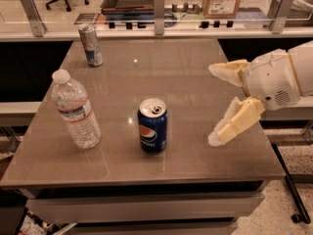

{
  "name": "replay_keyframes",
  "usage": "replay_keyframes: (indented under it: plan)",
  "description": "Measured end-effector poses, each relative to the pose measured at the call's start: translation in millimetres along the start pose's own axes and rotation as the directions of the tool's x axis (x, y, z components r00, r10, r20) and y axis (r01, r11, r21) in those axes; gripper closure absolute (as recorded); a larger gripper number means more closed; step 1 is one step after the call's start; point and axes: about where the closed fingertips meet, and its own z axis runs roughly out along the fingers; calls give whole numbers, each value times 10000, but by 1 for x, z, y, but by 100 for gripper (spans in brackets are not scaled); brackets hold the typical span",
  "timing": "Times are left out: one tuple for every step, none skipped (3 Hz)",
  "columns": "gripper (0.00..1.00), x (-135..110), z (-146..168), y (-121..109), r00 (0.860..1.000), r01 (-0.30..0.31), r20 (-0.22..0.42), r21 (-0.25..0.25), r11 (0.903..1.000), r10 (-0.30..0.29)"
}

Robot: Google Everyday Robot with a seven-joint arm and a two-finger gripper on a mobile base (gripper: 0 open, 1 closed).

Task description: Move pepsi can near redbull can

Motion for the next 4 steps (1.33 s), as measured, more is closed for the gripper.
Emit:
replay_keyframes:
  plan:
    - [0, -22, 31, 2, 9887, -1, 1492, -829, 9966, 125]
    - [0, -40, 61, 10, 9721, 181, 2337, -1579, 9873, 195]
    - [0, -47, 84, 19, 9543, 341, 2976, -2031, 9786, 285]
    - [0, -45, 98, 24, 9361, 487, 3500, -2261, 9729, 345]
